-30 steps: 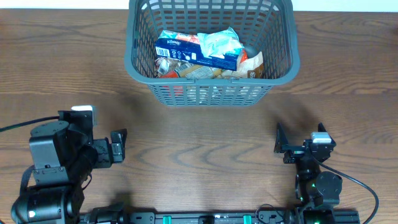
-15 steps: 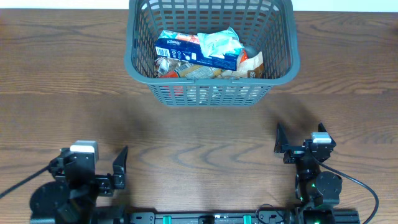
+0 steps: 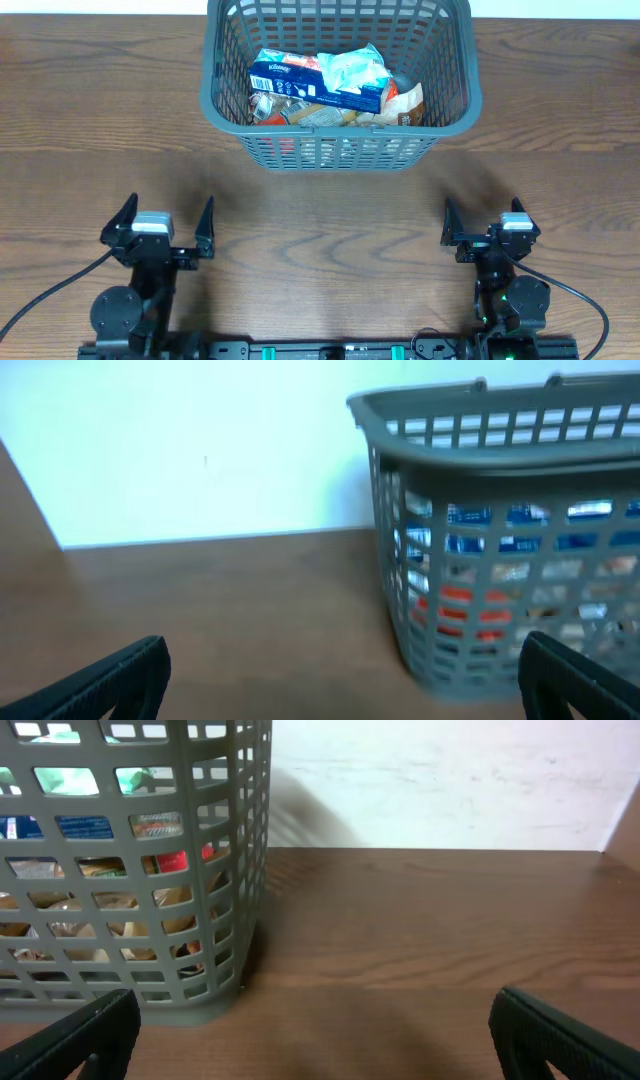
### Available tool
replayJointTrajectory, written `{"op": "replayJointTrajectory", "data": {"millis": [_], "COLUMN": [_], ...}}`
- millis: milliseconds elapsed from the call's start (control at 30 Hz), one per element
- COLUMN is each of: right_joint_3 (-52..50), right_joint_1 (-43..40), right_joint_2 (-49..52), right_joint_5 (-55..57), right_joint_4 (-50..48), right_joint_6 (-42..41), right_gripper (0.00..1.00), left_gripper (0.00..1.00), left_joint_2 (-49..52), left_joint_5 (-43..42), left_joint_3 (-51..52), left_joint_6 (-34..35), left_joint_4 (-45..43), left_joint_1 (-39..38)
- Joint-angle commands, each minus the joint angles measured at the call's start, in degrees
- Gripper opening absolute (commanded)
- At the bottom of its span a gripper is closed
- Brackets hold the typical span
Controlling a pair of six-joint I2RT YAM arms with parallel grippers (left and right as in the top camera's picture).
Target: Pack container
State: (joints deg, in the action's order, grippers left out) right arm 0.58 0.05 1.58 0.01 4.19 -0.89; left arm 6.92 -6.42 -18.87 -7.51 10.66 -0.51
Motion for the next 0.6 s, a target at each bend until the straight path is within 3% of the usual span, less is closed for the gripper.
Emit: {"op": "replayJointTrajectory", "data": {"millis": [0,267,567], "right_joint_3": [-0.3,-0.3,-0.3], "right_joint_1": [-0.6,-0.6,-0.6], "right_joint_2": [-0.5,-0.5,-0.5], "right_joint_5": [0.4,0.4,0.4], "right_joint_4": [0.1,0.1,0.1], "right_joint_6": [-0.8,-0.8,-0.8], "right_gripper": [0.99,0.99,0.99], "left_gripper": [0.98,0.99,0.98], "left_joint_2": [-0.9,-1.7,-6.1], "left_joint_5": [0.4,0.5,0.6], "left_joint_3": [3.8,13.5,18.6], "left_joint_6": [-0.1,0.8,1.1], "left_joint_4": [-4.8,-15.4,-13.0], "left_joint_1": [-0.2,-0.2,-0.5]}}
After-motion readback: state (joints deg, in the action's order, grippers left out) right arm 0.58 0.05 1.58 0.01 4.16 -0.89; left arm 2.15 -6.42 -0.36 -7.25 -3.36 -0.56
